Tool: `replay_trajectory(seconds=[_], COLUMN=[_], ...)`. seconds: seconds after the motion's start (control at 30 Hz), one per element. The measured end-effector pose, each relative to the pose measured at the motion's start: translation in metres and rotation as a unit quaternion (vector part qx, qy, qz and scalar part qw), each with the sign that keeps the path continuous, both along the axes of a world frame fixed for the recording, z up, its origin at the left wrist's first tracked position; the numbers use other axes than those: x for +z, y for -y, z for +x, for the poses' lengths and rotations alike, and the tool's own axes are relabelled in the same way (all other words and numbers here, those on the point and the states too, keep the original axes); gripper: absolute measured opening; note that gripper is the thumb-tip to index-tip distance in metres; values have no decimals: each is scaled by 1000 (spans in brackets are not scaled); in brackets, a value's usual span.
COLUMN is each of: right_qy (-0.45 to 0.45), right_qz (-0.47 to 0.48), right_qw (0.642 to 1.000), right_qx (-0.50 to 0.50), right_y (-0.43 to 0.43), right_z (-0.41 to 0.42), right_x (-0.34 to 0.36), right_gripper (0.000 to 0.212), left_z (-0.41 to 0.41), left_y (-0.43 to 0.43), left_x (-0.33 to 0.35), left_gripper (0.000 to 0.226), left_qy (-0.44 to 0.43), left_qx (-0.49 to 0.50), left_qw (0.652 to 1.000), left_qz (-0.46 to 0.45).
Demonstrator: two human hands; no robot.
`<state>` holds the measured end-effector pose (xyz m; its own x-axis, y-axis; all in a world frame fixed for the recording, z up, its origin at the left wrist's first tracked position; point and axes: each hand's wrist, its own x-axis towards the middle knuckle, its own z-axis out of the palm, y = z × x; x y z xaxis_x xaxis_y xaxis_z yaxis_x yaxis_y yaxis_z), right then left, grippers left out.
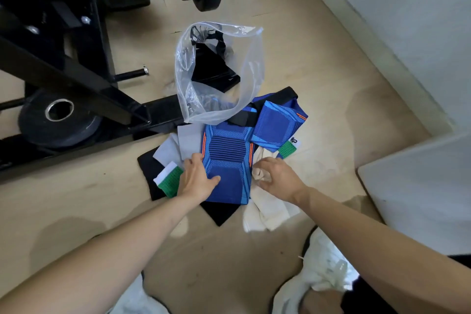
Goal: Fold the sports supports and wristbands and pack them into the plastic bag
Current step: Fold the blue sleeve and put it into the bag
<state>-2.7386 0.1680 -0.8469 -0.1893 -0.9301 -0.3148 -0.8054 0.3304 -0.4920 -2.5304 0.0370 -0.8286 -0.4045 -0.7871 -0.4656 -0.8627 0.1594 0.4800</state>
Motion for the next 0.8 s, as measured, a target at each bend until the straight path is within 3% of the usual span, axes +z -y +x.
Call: replay_trajectory(seconds=[0.17, 0.23, 0.33, 0.43, 0.5, 0.53, 0.6, 0.8], right_qy=[46, 0, -86, -151, -149, -145, -156, -46], right_qz=[-32, -46, 24, 67, 79, 79, 53, -28], right_qw=[985, 981, 983, 973, 967, 966, 970, 984], right_qx=[-166, -187, -160, -161, -193, -197, -179, -172], right_y=[22, 38, 64, 88, 101, 104, 104, 90], right_z=[-25, -42, -64, -85, -100, -107, -115, -118], right_x=[13, 16, 20, 17, 15, 15, 18, 48], right_gripper=[40, 57, 93, 110, 101, 83, 28, 24], left_z=[0, 1, 6, 17, 25, 28, 33, 35], left_y=[6, 8, 8, 9, 9, 8, 9, 12], left_x=[-18, -20, -16, -8, -5, -4, -3, 2], left_gripper=[57, 46, 21, 8, 11, 19, 24, 28], left_qy=[-14, -20, -44, -44, -10, 20, 66, 184], left_qx=[72, 74, 60, 46, 23, 14, 6, -93], left_qw=[997, 996, 996, 998, 999, 999, 996, 976], left_qz=[29, 41, 41, 24, 24, 32, 64, 75])
